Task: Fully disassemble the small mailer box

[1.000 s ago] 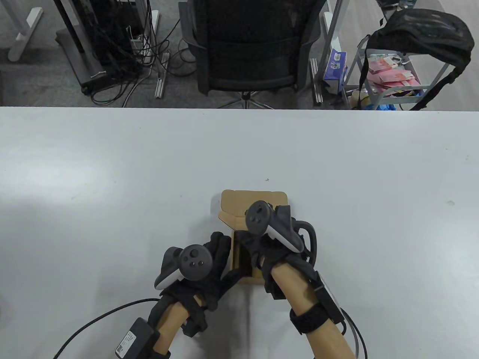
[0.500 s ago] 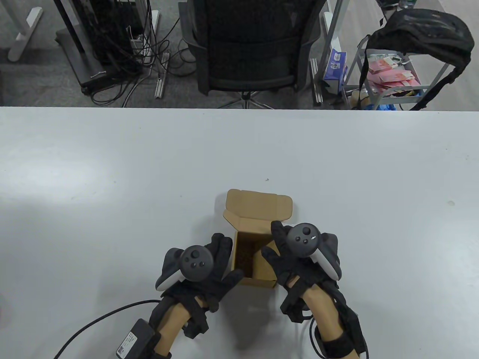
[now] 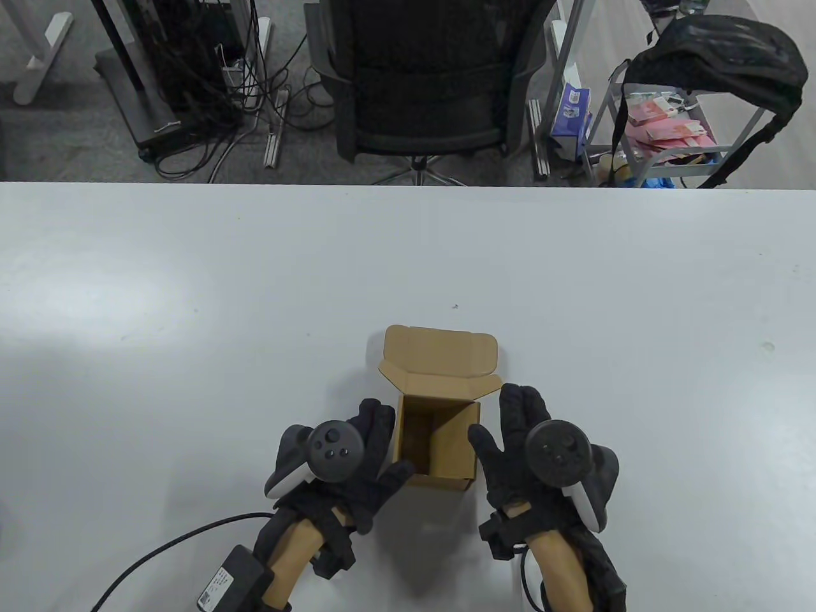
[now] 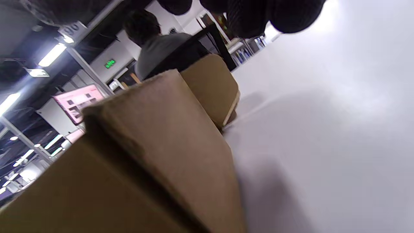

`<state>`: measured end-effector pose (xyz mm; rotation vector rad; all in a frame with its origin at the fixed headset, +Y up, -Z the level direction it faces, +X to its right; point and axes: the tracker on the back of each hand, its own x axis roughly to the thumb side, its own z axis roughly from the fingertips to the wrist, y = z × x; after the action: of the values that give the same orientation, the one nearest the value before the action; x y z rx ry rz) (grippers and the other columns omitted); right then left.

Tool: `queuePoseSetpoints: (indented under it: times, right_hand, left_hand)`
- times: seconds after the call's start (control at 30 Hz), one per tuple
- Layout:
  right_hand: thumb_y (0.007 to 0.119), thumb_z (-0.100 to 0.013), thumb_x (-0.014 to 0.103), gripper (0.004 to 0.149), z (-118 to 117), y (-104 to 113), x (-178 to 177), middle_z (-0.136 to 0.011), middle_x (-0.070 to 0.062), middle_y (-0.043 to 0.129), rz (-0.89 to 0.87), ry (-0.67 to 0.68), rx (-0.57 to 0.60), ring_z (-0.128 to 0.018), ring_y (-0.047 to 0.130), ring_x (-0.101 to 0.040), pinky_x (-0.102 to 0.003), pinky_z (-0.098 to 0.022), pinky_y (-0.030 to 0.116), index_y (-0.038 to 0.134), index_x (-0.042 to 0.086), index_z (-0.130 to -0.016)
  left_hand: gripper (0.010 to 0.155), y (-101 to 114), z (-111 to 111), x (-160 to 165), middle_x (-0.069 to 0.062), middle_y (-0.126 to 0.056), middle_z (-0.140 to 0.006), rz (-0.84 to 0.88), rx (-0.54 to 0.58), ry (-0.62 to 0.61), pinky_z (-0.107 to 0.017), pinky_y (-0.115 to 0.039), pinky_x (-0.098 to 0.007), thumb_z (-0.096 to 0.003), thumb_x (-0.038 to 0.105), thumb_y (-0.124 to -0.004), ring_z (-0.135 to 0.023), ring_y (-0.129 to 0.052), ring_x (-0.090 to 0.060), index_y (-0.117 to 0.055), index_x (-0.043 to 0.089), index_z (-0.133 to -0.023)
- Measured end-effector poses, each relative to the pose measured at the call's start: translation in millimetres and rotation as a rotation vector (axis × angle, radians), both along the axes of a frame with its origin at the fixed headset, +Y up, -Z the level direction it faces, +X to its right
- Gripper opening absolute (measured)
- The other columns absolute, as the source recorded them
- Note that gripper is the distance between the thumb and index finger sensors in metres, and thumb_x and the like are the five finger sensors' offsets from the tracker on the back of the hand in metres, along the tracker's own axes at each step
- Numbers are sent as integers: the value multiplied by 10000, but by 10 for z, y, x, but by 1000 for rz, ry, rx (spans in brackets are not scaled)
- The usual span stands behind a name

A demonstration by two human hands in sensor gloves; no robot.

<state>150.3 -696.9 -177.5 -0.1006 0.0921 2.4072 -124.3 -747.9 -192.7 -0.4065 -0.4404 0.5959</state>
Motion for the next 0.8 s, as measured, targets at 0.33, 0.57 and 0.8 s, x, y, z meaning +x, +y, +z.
queuePoseSetpoints:
  times: [0.33, 0.57, 0.8]
  right_hand:
    - [659, -376, 573, 735, -26, -165, -7, -1011, -197, 475, -9, 27, -131, -834, 693, -428, -570, -569, 630, 534, 121, -942]
    - [636, -380, 574, 707, -52, -276, -70, -1001, -196, 526, -21, 60, -182, -816, 728, -432, -573, -554, 649, 583, 129, -928]
    - [631, -387, 562, 700, -52, -312, -113, -989, -200, 565, -33, 91, -195, -798, 756, -435, -579, -538, 665, 588, 108, -919]
  left_hand:
    - [953, -6, -2, -8, -128, -43, -1139, 3, -19, -3, -755, -301, -656, -418, 743, -488, -1068, -269, -459, -140, 157, -1084]
    - [951, -6, -4, -15, -129, -44, -1139, 1, -21, -5, -754, -302, -657, -418, 744, -484, -1061, -301, -458, -141, 159, -1085]
    - [956, -10, -5, -15, -128, -41, -1140, 1, -32, -5, -756, -300, -657, -414, 750, -479, -1061, -303, -457, -138, 161, -1085]
